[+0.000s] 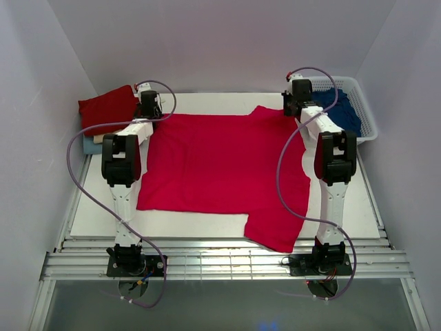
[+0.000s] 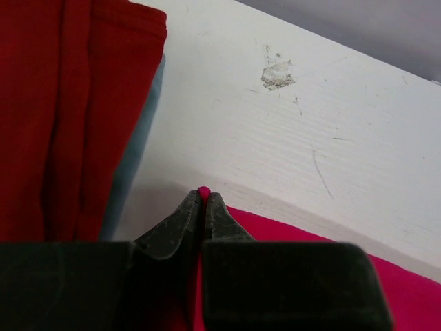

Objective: Fold and stack the t-shirts
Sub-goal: Fold the tshirt

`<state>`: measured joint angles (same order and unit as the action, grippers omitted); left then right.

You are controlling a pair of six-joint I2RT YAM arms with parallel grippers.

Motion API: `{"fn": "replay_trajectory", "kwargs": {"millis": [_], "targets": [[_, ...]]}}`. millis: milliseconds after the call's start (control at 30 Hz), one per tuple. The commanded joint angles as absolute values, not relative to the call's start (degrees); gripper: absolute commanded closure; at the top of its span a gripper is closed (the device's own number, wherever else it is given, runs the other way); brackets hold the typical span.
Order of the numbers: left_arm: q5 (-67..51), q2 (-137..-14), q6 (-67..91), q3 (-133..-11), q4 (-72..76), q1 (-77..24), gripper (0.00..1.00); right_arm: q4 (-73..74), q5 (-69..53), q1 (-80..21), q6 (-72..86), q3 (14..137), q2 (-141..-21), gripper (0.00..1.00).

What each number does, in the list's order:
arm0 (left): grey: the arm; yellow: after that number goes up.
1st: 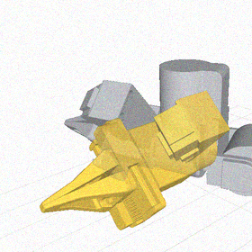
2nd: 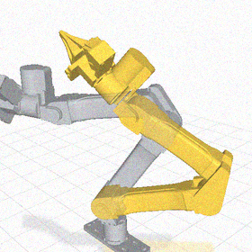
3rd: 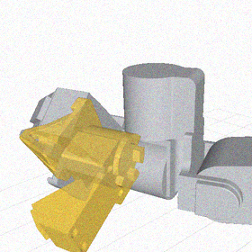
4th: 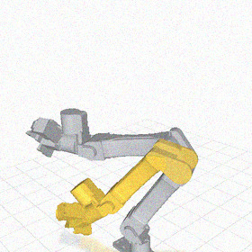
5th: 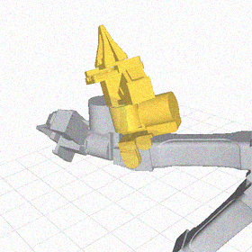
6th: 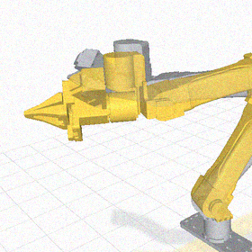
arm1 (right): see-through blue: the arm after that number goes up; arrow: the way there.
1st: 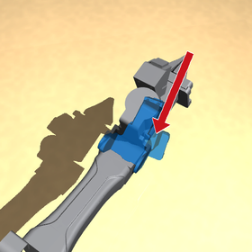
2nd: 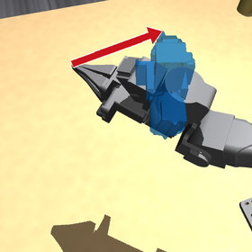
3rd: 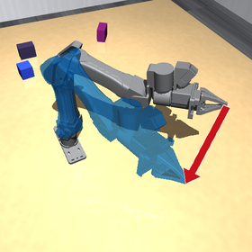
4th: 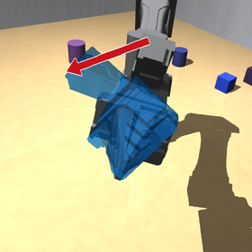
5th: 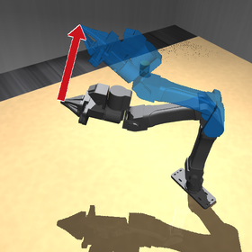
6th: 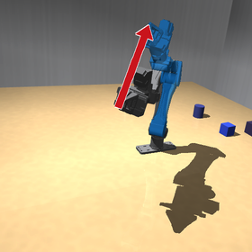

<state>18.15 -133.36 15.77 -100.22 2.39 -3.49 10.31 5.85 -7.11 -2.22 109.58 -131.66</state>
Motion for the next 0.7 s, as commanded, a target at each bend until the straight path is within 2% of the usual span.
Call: {"fn": "replay_trajectory", "kwargs": {"millis": [0, 667], "targets": [[18.72, -125.87, 15.56, -96.78, 6.23, -3.08, 0.95, 8.00, 6.42, -7.29, -2.37, 104.52, -127.10, 0.92], [23.46, -113.92, 17.31, -76.38, 7.73, -2.99, 0.95, 6.85, 10.72, -11.42, -1.58, 80.95, -108.12, 0.92]]}}
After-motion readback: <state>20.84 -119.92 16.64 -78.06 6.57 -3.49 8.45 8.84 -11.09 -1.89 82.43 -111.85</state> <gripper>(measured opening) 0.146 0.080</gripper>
